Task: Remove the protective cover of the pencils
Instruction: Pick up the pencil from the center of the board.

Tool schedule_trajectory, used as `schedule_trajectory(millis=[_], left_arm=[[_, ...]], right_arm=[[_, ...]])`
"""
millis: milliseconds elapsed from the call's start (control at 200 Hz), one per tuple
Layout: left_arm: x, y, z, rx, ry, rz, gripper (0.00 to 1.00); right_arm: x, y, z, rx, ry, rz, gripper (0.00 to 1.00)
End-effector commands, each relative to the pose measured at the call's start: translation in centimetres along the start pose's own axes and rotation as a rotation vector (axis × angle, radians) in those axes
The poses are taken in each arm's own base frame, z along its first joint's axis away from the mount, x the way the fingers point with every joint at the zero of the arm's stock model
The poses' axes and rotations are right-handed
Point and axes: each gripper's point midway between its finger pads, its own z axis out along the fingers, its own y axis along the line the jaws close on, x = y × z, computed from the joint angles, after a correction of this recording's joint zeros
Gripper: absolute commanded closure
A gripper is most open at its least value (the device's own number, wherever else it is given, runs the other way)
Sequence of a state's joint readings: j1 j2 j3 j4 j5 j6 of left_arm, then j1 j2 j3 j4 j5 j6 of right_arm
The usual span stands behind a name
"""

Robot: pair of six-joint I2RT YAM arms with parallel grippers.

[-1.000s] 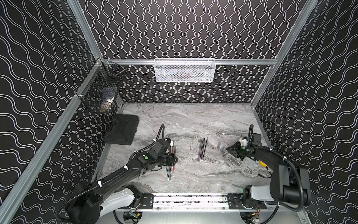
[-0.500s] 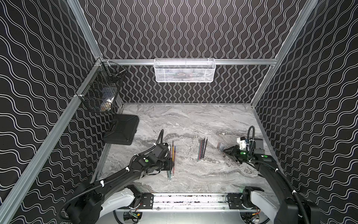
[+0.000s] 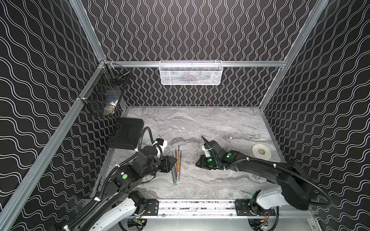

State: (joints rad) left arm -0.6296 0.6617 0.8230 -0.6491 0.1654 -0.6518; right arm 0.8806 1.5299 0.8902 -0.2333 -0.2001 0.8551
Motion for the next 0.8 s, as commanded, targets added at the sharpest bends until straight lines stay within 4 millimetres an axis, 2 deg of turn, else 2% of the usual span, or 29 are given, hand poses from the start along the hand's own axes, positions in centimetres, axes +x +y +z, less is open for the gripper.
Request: schedule_trajectory(millis=[0, 85, 110, 160, 260, 340, 375, 600, 796], left_arm=[[0.5, -0.6, -2.6, -0.007, 0.047, 0.089, 0.7], [0.1, -1.0, -4.7, -0.015, 0.028, 0.144, 0.7], [0.0, -1.1, -5.1, -0.013, 0.022, 0.158, 0.7], [0.1, -1.1, -5.9, -0.008, 0.011, 0.182, 0.68], [0.7, -1.0, -6.3, 0.009, 0.005, 0.206, 0.68], [1.2, -1.0, -6.3, 0.033, 0.002, 0.212, 0.68], [1.3, -1.3, -6.5, 0.049, -0.003, 0.216, 0.68], [1.6, -1.9, -6.5, 0.097, -0.002, 0.23, 0.67], [1.8, -2.1, -6.7, 0.113, -0.007, 0.236, 0.66]], right_arm=[[-1.6, -0.4, 1.7, 0.142, -0.066, 0.062, 0.74], [-2.0, 0.4, 3.6, 0.195, -0.051, 0.09, 0.74], [-2.5, 1.4, 4.1, 0.193, -0.053, 0.098, 0.74], [-2.6, 1.5, 5.3, 0.233, -0.036, 0.115, 0.74], [-2.9, 2.1, 7.2, 0.291, -0.025, 0.136, 0.76], [-3.2, 3.1, 8.0, 0.293, -0.033, 0.132, 0.76], [-2.9, 2.6, 9.0, 0.328, -0.021, 0.129, 0.76], [-3.3, 1.2, 9.5, 0.508, -0.072, 0.136, 0.76], [-3.4, 1.0, 9.7, 0.536, -0.087, 0.15, 0.78]])
